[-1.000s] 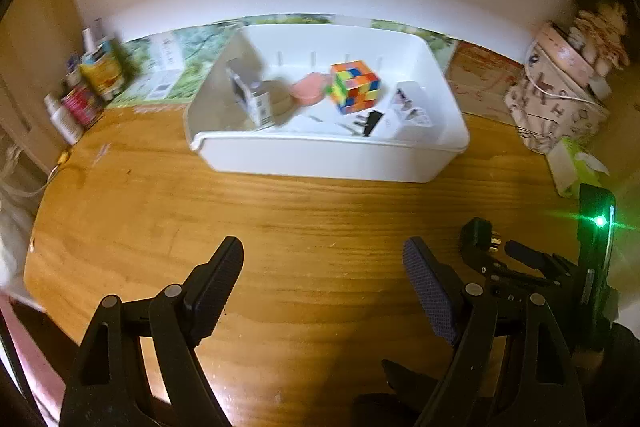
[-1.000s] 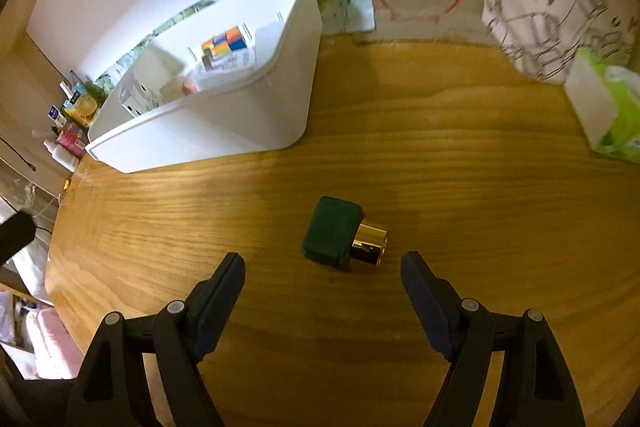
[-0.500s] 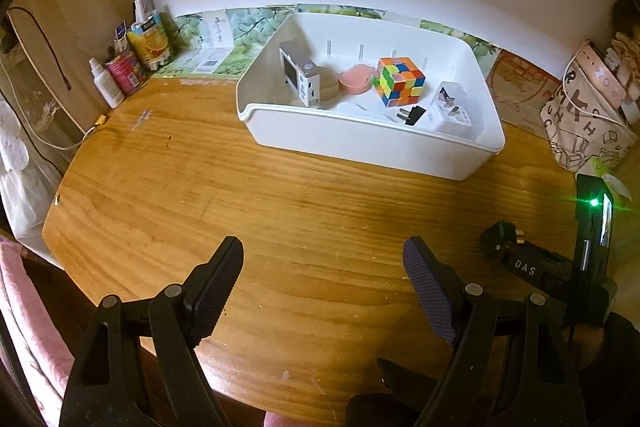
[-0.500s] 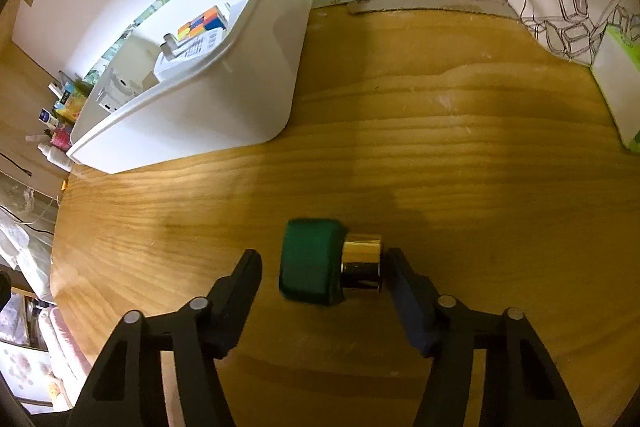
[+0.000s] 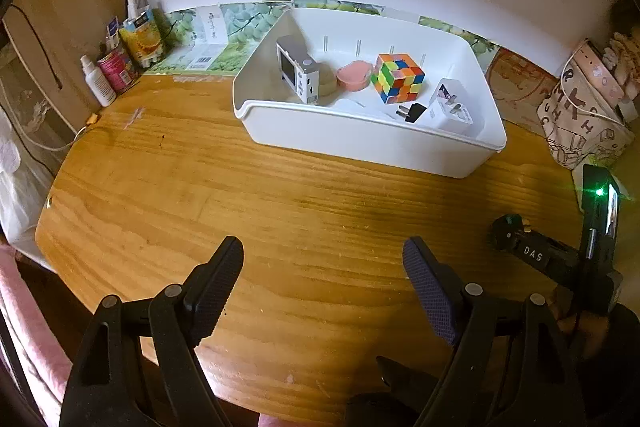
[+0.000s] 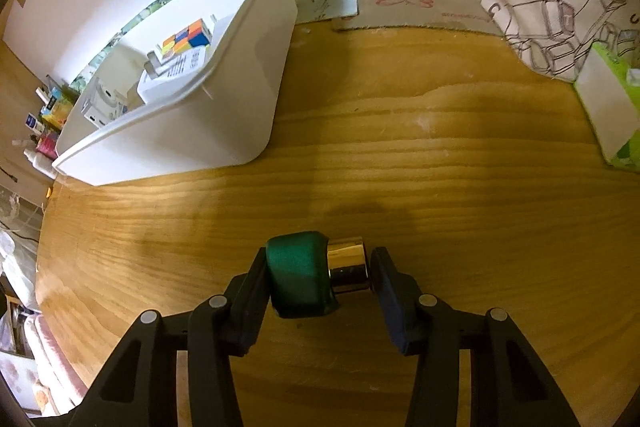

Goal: Organize rigid objects
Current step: 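Lift the green-and-gold cylinder with the right tool and carry it over the tray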

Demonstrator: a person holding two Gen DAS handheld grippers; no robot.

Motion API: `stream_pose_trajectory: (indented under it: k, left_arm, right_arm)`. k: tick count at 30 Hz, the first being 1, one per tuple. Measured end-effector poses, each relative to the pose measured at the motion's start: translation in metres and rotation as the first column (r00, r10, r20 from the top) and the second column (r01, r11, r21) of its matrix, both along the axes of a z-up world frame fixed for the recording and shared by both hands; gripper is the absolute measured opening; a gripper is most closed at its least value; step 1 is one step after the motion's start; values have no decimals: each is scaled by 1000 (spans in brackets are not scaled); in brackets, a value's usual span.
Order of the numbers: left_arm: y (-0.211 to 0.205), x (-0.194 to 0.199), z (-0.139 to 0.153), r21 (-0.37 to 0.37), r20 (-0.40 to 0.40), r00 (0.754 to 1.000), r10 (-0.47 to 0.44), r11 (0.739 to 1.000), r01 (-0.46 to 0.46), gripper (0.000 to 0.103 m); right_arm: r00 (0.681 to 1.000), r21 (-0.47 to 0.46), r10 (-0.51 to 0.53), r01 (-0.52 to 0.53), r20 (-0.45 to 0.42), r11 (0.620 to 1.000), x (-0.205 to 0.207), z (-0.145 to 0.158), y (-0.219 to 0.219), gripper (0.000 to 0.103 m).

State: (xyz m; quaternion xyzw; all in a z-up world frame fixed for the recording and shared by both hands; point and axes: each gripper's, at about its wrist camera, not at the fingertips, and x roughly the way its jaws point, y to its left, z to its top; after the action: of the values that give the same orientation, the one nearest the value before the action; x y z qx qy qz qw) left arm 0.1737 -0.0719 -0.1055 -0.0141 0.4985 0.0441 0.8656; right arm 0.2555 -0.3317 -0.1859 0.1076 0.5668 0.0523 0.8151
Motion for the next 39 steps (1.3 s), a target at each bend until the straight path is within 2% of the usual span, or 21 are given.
stream_pose_trajectory:
  k: [8, 15, 24, 29, 39]
  left_arm:
    - [21, 13, 1, -52, 11, 994, -107, 993, 108, 84]
    - [46, 31, 0, -94, 2, 973, -230, 969, 230, 84]
    - [86, 49, -3, -132, 6, 946, -324, 937, 322, 84]
    - [112, 58, -2, -149, 20, 943, -333, 931, 332, 84]
    - [138, 63, -6, -190, 21, 941, -339, 922, 336, 84]
  right_arm:
    - [992, -55, -90, 95, 87, 994, -2, 36, 6, 49]
    - [963, -101, -175, 198, 204, 975, 2, 80, 29, 49]
    - [926, -176, -141, 213, 351, 961, 12, 123, 86, 49]
    - [916, -192, -106, 193, 388, 962, 24, 131, 123, 49]
    - [919, -163, -66, 139, 389, 977, 44, 127, 169, 50]
